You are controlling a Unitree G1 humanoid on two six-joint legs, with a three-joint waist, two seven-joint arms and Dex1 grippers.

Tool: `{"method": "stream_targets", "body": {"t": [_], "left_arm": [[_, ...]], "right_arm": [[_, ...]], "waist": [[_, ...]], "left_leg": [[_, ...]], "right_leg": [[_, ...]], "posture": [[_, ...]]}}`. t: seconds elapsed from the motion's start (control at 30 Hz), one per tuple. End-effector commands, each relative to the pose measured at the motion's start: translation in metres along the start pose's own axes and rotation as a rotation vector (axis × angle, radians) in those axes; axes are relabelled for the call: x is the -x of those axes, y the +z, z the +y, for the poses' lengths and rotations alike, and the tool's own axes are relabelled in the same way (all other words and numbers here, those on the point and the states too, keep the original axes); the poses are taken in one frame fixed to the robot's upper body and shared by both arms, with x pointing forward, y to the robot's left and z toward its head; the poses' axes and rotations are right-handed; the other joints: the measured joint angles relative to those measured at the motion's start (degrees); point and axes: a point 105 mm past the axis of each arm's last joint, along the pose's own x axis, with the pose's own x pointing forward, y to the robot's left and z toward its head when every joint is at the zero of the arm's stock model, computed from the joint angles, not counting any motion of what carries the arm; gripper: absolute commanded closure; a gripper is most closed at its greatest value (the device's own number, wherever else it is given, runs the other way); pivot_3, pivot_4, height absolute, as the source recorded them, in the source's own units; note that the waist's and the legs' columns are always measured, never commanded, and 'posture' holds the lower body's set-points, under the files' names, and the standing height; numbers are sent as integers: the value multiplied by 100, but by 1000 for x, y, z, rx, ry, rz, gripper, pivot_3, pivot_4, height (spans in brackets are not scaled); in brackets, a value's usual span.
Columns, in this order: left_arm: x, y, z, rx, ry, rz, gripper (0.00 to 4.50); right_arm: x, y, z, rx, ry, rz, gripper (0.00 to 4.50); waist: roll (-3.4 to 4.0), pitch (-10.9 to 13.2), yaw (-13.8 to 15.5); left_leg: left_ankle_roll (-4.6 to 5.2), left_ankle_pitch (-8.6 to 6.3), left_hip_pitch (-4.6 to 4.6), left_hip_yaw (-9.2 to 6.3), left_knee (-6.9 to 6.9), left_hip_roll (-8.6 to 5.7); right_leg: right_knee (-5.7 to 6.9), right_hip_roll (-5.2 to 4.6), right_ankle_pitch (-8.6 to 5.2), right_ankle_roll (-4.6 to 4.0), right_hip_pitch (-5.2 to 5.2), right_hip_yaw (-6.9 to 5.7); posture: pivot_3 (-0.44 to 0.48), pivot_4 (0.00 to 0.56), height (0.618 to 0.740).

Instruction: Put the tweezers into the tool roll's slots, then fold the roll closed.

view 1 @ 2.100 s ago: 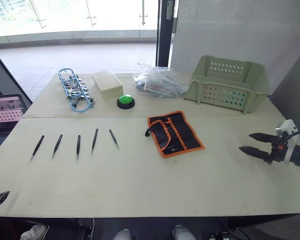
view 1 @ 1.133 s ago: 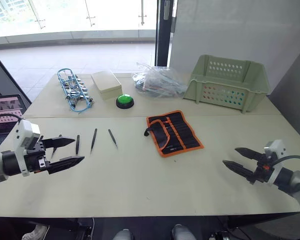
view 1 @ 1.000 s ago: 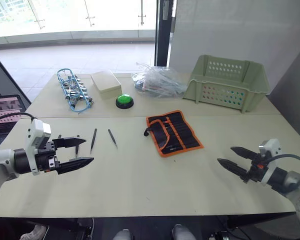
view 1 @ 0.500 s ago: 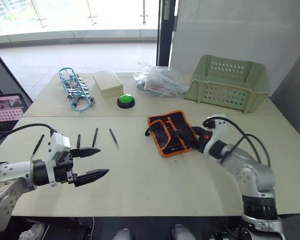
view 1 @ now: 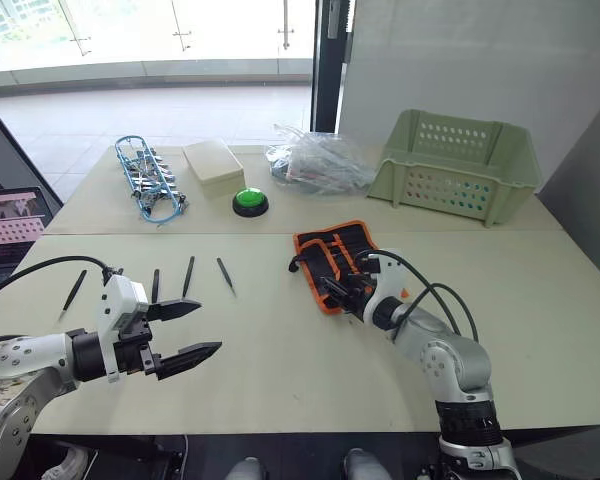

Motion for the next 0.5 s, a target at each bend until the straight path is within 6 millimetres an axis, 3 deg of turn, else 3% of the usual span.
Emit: {"method": "stream_targets", "body": {"t": [0.03,0.23,0.27,0.5], "left_arm": [[1,10,-1,-52,11,-23,0],[1,6,1,-43,16,-17,0],[1,6,2,-40,17,-14,0],[-3,5,5,-32,10,-14,0]], "right_arm": [[-2,8,3,-4,3,-47,2248],[-2,11,2,-28,-1,-65,4289],[-2,10,2,-31,2,-64,4469],[2,13,11,33,96,-51,4469]], "waist": [[0,0,-6],[0,0,-5],[0,0,-6],[0,0,1]], "left_leg": [[0,0,0,0,0,0],[0,0,0,0,0,0],[0,0,0,0,0,0],[0,0,0,0,0,0]], "right_leg": [[0,1,0,0,0,0],[0,0,0,0,0,0],[0,1,0,0,-1,0],[0,0,0,0,0,0]], "posture": [[0,150,740],[0,150,740],[0,150,740],[0,150,740]]}}
